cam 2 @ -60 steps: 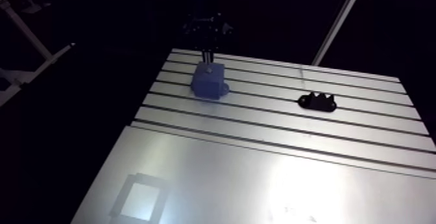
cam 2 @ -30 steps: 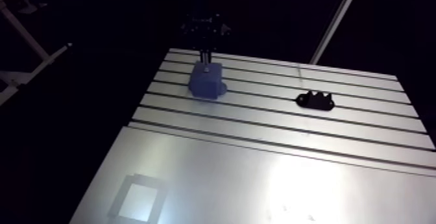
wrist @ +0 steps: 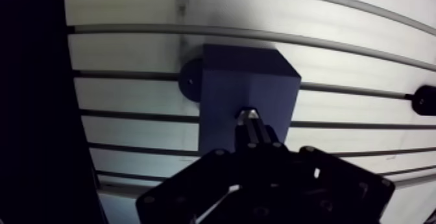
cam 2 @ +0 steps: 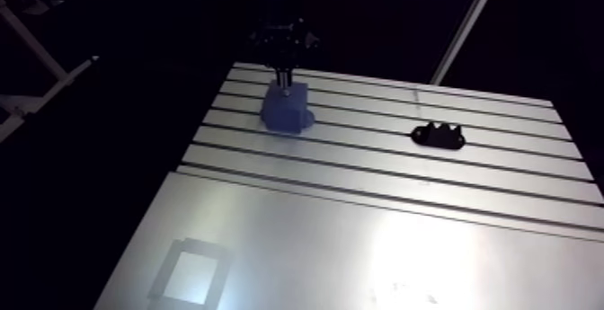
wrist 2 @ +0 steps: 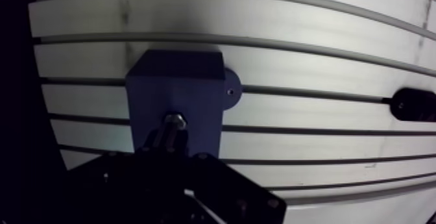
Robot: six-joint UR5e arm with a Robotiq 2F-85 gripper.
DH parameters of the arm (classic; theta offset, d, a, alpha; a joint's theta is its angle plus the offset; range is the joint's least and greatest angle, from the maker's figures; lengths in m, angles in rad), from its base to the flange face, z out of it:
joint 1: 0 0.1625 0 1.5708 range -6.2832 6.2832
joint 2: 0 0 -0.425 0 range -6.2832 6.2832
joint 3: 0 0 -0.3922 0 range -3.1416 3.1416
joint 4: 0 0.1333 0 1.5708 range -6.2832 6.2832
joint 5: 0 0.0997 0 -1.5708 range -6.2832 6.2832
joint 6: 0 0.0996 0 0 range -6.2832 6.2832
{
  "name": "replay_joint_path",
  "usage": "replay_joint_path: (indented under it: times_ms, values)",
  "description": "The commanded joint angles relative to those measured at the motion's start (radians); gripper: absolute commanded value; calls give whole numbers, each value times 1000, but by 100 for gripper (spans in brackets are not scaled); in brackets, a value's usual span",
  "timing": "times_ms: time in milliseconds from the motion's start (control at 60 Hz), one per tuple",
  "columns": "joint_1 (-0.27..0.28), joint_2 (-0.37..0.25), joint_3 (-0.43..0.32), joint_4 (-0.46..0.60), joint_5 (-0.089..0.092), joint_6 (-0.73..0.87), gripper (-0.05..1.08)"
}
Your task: Pick up the M10 bolt and insert it into the hex recess until seated.
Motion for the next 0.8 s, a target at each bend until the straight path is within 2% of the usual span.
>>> replay_joint_path:
  times_ms: [17,800]
  values:
    - [0,2,0,0,-1,0,108]
    - [0,13,2,-2,0,-4,108]
